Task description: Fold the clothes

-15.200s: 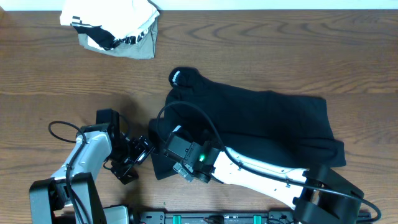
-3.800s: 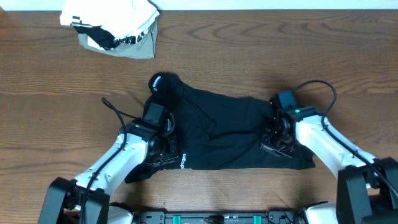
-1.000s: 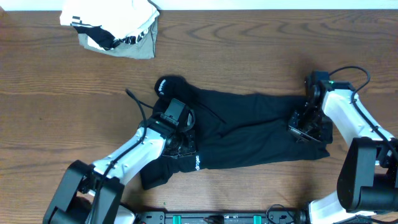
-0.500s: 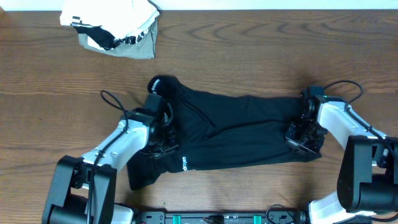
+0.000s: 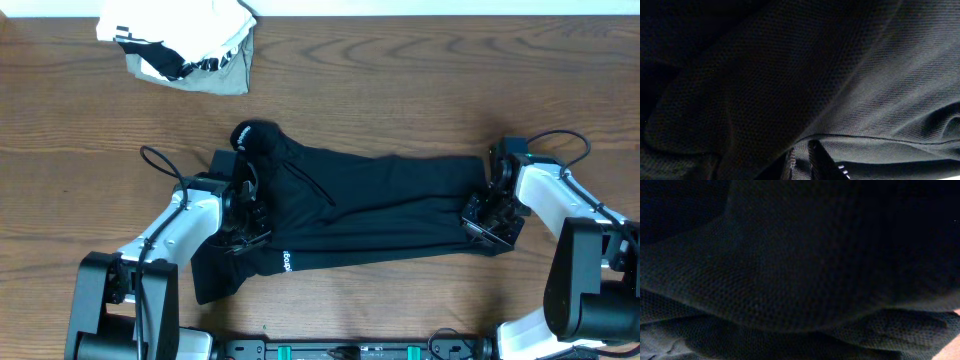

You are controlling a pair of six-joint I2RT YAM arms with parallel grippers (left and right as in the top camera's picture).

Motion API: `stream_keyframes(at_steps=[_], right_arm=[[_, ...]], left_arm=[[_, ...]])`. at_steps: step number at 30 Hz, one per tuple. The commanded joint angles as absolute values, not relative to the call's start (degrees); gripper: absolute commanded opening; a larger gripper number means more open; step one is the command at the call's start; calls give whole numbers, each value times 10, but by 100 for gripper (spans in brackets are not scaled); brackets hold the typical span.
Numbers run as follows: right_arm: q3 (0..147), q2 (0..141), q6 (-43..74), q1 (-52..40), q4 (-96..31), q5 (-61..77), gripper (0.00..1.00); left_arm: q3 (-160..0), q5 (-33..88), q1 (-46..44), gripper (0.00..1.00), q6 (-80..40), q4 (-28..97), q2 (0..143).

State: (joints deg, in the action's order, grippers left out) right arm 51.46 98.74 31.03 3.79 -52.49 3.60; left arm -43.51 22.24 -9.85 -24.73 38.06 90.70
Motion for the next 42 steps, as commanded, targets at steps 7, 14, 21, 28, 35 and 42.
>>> stream_keyframes(at_steps=[7,14,21,28,35,42], right_arm=[[564,986,317,58,-591,-16,1],[628,966,316,57,-652,-32,4],[661,955,261,56,-626,39,38],[739,955,183,55,-605,114,99],[793,955,184,52,-587,145,99],[793,960,197,51,-592,144,99]], left_arm=[[-444,158,-88,15,-206,431,878],[-449,158,-88,17,-201,452,771],[-472,158,-88,68,-202,427,693],[-606,158,-87,76,-202,436,732],[-730,158,-60,77,-255,436,890],[-771,191,-24,78,-331,415,1029]])
